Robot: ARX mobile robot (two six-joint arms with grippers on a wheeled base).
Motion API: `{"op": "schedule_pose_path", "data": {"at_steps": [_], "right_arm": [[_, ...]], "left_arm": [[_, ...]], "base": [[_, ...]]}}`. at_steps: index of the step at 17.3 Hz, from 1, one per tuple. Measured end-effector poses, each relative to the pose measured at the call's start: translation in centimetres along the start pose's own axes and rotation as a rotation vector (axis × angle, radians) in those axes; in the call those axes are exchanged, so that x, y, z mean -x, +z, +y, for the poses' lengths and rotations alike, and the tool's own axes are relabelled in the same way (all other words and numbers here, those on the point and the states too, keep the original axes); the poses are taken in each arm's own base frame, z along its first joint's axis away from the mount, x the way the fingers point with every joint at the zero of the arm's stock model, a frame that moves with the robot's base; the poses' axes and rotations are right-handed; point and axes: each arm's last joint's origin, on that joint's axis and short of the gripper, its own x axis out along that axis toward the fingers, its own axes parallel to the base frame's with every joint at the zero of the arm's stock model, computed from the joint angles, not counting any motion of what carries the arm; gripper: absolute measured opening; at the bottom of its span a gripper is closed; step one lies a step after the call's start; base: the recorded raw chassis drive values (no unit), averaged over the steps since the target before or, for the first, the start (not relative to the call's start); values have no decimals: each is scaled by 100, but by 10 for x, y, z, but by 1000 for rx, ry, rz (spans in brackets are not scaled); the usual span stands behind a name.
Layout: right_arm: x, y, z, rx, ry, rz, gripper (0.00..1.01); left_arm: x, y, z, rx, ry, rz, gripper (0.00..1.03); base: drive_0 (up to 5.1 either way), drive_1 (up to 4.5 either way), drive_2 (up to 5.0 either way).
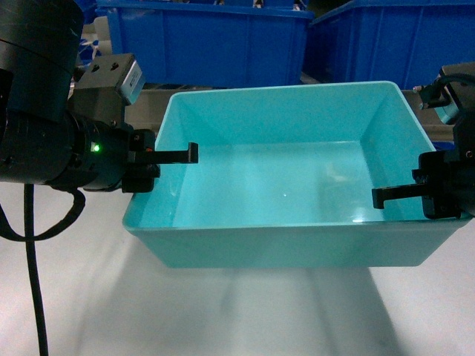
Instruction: Organize blue bins on left shelf correctly
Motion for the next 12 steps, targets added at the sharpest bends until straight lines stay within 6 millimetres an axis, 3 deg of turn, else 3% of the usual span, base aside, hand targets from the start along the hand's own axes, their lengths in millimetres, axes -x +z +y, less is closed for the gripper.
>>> {"op": "schedule_pose_path", "data": {"at_steps": [6,12], "right_arm": [[0,0,0,1,2,-2,2],[0,0,0,3,4,-2,2]], "left_arm": [[0,0,1,2,1,-2,2],[0,0,1,2,2,1,2]], "base": [[-452,6,376],[-485,214,277]]}}
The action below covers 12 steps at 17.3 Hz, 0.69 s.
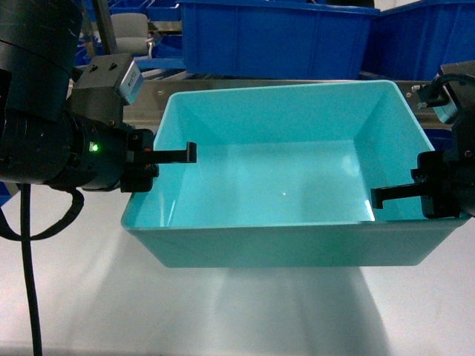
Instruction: Organize blue bins on left shelf correctly
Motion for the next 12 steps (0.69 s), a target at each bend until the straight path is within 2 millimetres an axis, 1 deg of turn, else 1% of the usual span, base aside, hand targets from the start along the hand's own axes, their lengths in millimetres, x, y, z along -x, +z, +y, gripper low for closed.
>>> {"op": "schedule_pose_path", "data": {"at_steps": [12], "right_arm": [[0,0,0,1,0,2,2]], "left_arm": [[0,0,0,0,0,1,2]], "base": [[-496,240,240]]}}
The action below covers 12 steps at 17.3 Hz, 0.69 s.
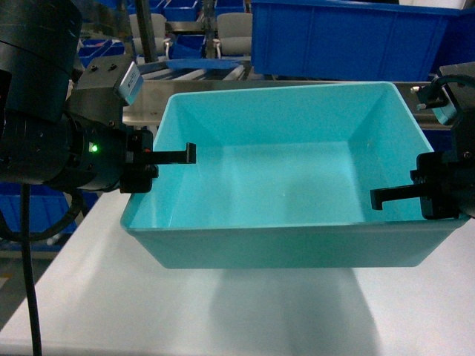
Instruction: Organize blue bins on left shelf correctly
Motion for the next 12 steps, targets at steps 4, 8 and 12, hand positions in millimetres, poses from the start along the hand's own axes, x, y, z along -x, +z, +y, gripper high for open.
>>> {"op": "schedule_pose_path", "data": {"at_steps": [4,8,12], "right_arm": [[0,0,0,-1,0,-3,2],[0,0,0,0,0,-2,2],[0,0,0,0,0,-1,2]], "left_arm": [[0,0,0,0,0,-1,2],[0,0,0,0,0,0,2],[0,0,0,0,0,0,2]], "base": [[-495,241,241],[-493,243,243],[-500,236,236]]}}
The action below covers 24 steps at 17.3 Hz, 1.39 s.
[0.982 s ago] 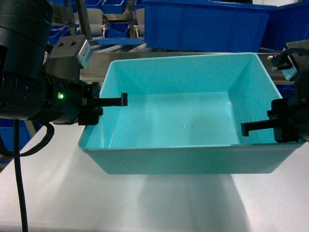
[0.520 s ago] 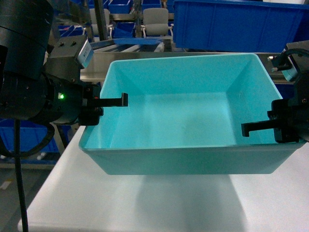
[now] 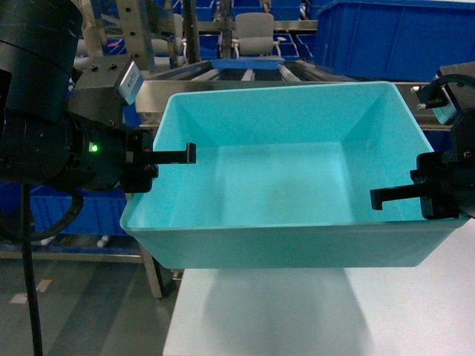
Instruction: Organize blue bins on left shelf correctly
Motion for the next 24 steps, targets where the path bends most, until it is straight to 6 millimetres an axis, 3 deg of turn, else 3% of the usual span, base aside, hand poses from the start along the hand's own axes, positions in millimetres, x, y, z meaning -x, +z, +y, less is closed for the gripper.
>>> {"op": "schedule_pose_path", "data": {"at_steps": [24], "right_arm": [[0,0,0,0,0,0,2]], "left_arm": [[0,0,0,0,0,0,2]], "base": [[-482,230,230]]}}
